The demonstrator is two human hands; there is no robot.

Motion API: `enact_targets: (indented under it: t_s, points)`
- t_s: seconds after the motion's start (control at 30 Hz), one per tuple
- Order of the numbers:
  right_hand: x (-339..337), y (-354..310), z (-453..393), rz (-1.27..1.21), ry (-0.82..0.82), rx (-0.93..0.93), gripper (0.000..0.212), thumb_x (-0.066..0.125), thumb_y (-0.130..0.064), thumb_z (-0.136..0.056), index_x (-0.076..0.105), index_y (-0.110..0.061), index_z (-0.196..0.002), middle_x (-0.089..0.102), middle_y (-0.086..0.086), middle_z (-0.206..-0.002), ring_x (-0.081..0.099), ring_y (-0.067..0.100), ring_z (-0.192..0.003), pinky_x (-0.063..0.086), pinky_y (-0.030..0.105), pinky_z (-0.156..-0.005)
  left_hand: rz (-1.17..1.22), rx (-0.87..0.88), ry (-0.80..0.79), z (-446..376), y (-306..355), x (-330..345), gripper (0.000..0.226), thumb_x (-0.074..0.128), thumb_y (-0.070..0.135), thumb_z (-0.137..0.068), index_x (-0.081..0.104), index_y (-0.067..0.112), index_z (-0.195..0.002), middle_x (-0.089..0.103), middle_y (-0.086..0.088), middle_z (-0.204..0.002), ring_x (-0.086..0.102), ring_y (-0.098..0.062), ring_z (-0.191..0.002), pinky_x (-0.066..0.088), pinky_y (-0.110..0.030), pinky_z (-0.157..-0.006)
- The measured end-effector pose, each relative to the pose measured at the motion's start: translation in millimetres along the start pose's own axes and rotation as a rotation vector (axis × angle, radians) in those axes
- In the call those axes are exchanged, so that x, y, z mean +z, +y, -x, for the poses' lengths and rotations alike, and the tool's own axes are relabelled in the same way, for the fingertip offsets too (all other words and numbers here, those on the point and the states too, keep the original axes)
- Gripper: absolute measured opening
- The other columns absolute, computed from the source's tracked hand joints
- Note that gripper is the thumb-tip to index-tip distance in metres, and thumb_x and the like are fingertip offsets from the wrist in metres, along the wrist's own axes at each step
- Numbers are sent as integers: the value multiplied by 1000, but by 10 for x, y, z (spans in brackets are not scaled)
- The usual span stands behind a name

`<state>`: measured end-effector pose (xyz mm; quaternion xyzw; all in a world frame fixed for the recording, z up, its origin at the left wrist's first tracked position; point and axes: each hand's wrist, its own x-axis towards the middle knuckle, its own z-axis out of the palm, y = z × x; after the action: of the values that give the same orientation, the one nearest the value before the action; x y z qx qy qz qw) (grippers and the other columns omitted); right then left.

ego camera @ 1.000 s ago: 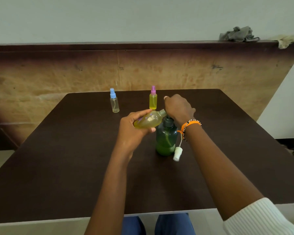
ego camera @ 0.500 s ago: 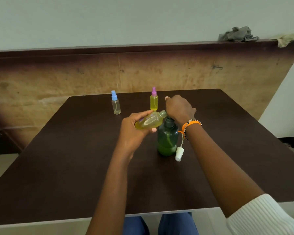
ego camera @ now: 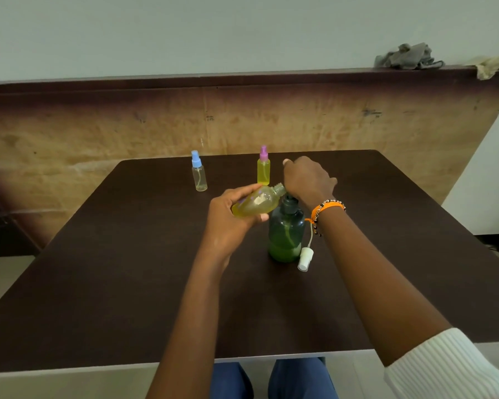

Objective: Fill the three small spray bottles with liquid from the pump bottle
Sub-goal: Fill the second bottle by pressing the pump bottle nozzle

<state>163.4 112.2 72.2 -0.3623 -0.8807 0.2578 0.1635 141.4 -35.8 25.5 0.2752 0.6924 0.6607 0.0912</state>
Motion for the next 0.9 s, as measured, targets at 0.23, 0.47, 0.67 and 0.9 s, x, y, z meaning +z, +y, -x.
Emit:
enact_targets:
  t_s: [0.23,0.47,0.67,0.9]
  points:
    - [-44,-66,-63,85,-35,-30,31,34,-33,-98,55,-12,-92,61,11,-113,52,31,-100,23,47,-104,11,-3,4,-23,25,1,57,74,-10,-67,65,16,-117,64,-10,-116,63,-4,-97,51,-11,-78]
    - [49,-10,-15,-61,-46,30,36,35,-40,-95,57,-12,-96,60,11,-113,48,30,-94,26,48,-104,23,-13,21,-11,-10,15,59,73,-13,-66,65,14,-118,63,-12,-116,62,3,-90,48,-7,-72]
    - [-19,-78,-70,48,-123,-15,46,27,-49,-98,56,-12,-92,52,4,-93,46,26,-91,23,49,-106,4,-2,5,-43,32,-13,59,75,-12,-65,65,14,-117,63,-12,-115,62,-3,-94,49,-9,-76]
    - [137,21,-114,-157,-131,48,34,40,-40,-93,49,-14,-72,57,6,-87,57,33,-98,37,50,-100,10,-24,-12,-38,-33,-29,59,74,-11,-66,65,19,-117,64,-10,-115,62,-1,-95,48,-8,-76]
